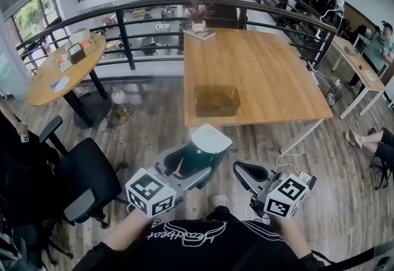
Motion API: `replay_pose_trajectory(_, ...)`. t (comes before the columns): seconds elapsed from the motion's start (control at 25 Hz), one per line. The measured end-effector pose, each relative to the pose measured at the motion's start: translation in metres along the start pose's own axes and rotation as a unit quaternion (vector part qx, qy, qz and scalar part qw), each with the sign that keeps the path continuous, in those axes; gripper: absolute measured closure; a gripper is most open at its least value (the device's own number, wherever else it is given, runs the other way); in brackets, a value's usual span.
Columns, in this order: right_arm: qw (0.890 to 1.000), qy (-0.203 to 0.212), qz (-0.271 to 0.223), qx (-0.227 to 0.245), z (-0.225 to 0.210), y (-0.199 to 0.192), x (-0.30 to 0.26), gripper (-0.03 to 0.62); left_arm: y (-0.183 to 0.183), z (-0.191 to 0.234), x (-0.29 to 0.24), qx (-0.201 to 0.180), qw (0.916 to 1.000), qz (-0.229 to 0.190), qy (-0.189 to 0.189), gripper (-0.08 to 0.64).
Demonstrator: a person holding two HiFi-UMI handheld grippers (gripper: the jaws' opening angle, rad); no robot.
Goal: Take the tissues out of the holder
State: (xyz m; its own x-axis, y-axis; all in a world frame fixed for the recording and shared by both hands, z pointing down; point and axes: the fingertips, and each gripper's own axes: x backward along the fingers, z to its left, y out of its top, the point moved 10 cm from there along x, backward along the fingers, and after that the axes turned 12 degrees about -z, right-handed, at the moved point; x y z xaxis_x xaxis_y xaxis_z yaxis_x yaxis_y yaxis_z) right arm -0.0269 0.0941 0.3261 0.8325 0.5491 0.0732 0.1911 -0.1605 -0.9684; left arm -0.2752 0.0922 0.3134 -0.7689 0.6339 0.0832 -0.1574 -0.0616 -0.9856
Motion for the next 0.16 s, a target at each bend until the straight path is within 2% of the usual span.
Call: replay_pose_trajectory(0.16,1.000,-0.001,0.001,-0.002,-0.0026,0.0018,0.0001,0.575,0.0005,-0.0007,-0.0006,0.004,1.0000,0.002,0.001,0.238)
